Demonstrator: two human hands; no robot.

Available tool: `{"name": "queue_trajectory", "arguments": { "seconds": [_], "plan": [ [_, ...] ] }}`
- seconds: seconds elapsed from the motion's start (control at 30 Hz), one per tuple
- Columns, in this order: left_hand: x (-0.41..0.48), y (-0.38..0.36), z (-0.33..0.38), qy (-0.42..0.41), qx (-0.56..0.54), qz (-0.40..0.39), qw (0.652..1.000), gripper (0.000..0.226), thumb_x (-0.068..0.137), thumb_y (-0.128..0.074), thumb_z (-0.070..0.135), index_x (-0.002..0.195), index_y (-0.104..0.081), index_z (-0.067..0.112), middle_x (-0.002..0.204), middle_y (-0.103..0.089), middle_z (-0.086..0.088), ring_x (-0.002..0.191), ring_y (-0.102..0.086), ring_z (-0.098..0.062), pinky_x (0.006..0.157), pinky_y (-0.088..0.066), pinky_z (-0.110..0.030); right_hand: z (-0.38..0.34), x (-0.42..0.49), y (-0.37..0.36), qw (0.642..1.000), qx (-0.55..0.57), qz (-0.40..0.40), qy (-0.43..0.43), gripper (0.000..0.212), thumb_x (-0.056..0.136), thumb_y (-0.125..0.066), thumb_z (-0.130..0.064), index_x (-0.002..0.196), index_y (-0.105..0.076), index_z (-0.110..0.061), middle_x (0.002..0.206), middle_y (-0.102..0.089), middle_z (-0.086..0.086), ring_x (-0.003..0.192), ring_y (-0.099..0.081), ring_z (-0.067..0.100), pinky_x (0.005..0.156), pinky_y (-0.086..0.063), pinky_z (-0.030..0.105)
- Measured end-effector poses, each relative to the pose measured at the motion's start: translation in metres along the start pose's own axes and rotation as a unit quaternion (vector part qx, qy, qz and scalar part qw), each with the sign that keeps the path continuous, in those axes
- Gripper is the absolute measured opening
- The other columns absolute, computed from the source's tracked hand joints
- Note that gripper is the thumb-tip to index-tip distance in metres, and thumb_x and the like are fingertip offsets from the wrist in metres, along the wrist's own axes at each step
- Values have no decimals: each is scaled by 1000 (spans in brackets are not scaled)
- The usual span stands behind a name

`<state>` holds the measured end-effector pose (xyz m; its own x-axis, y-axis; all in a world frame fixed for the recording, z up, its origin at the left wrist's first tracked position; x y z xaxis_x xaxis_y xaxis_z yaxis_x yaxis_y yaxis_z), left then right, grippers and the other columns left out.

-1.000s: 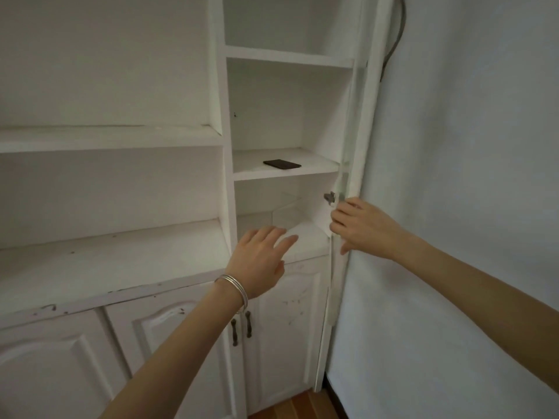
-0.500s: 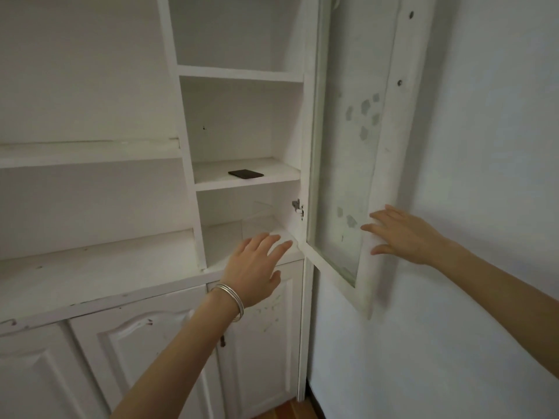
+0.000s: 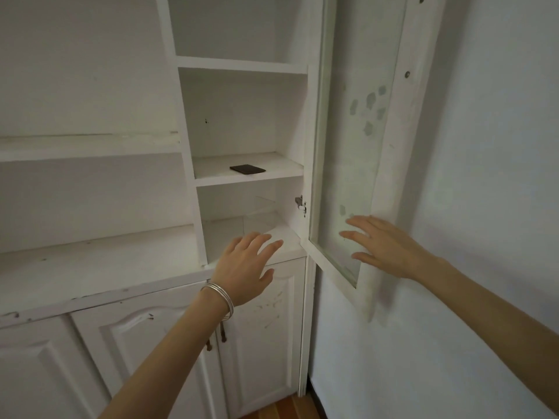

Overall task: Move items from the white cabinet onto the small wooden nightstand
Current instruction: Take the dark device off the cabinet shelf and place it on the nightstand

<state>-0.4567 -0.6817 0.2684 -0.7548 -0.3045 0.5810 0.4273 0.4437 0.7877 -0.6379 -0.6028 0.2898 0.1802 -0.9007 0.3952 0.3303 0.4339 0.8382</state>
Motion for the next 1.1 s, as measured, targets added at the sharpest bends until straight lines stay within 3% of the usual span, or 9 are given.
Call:
{"name": "queue_trajectory", "arguments": {
  "seconds": [0.17, 0.33, 0.53, 0.97, 1.1],
  "plan": [
    [-2, -10, -31, 1, -10, 3, 1000, 55, 72, -73, 28, 123, -57, 17, 117, -62, -9, 104, -60, -29, 84, -48, -43, -30, 35, -20, 999, 24, 9, 35, 50, 74, -75, -35, 117, -59, -17, 119, -60, 12, 107, -59, 28, 90, -47, 42],
    [2, -24, -86, 14, -11, 5, 1000, 55, 68, -75, 28, 120, -57, 18, 114, -63, -7, 99, -62, -27, 80, -50, -41, -39, 86, -43, 998, 66, -4, 19, 44, 86, -52, -41, 124, -54, -19, 127, -56, 8, 114, -54, 24, 96, -41, 38],
    [22, -33, -151, -7, 4, 19, 1000, 55, 66, -75, 28, 117, -59, 18, 112, -63, -7, 98, -61, -27, 81, -50, -39, -45, 155, -57, 997, 77, 26, -1, 46, 83, -66, -31, 125, -54, -16, 129, -54, 10, 116, -52, 27, 98, -39, 41],
    [76, -68, -234, -9, 25, 47, 999, 58, 66, -76, 24, 120, -58, 16, 118, -61, -9, 110, -56, -32, 89, -46, -43, -31, 265, -94, 996, 76, 41, 7, 49, 88, -60, -27, 133, -44, -16, 135, -47, 10, 122, -44, 27, 103, -33, 40],
    [107, -82, -243, -3, 38, 38, 999, 62, 63, -76, 25, 121, -57, 16, 120, -61, -10, 113, -55, -32, 90, -46, -44, -9, 302, -95, 994, 91, 59, 22, 48, 84, -64, -24, 128, -49, -13, 132, -49, 13, 121, -46, 29, 102, -34, 41]
  ]
}}
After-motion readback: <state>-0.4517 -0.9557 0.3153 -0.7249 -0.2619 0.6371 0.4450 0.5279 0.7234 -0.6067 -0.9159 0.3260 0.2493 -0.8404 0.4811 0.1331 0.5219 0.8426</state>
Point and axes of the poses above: each hand's wrist, its own x-axis towards the middle knuckle, its own y-axis out of the back of the hand, z = x × y, the point moved 10 cm from there along x, towards the middle knuckle
